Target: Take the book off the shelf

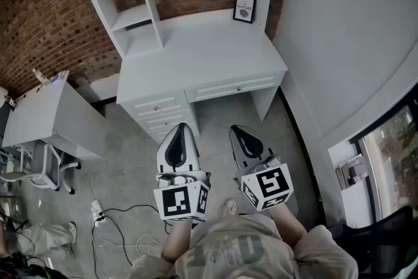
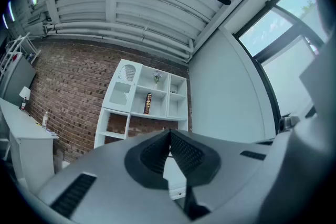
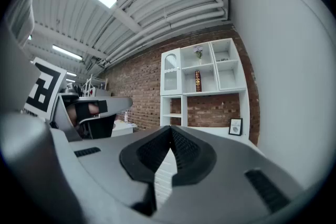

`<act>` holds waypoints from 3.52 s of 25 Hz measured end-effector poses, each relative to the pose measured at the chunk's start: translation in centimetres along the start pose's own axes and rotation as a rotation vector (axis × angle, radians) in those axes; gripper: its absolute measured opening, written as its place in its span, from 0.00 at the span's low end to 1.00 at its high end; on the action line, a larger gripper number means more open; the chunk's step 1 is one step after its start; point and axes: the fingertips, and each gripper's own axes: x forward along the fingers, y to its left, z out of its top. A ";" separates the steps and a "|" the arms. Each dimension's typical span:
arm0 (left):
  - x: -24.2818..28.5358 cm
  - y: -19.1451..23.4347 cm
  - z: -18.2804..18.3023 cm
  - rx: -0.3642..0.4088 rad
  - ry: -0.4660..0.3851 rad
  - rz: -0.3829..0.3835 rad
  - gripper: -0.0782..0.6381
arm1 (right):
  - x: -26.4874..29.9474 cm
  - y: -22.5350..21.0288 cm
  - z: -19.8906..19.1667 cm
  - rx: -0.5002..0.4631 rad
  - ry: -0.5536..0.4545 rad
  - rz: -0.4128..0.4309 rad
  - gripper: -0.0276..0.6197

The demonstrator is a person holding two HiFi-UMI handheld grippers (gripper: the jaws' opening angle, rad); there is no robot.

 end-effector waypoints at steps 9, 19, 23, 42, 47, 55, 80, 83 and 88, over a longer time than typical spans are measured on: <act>0.4 -0.5 -0.1 0.005 0.006 -0.002 0.13 | -0.4 -0.6 0.4 -0.036 -0.010 0.008 0.06; 0.5 2.2 -1.0 0.035 0.034 0.071 0.13 | 0.7 -1.2 -1.4 0.023 0.016 0.027 0.06; 1.5 4.2 -2.0 0.031 0.046 0.104 0.13 | 1.6 -1.4 -1.8 0.050 0.025 0.048 0.06; 27.0 11.5 -6.1 -0.006 0.013 -0.008 0.13 | 24.3 -12.3 0.0 0.016 -0.007 -0.029 0.06; 34.6 16.6 -5.1 -0.016 0.001 0.005 0.13 | 33.8 -13.2 2.4 0.002 -0.015 0.001 0.07; 44.1 22.2 -4.8 -0.003 0.000 -0.008 0.13 | 44.9 -15.7 3.8 0.020 -0.032 0.000 0.06; 53.7 18.8 -5.9 0.041 0.006 0.056 0.13 | 51.7 -24.7 5.2 0.028 -0.110 0.032 0.06; 53.7 19.1 -5.2 0.041 -0.013 0.081 0.13 | 52.0 -24.4 5.2 0.031 -0.108 0.040 0.06; 55.6 17.7 -0.4 0.079 -0.147 -0.002 0.53 | 51.7 -24.5 5.4 0.038 -0.114 0.041 0.06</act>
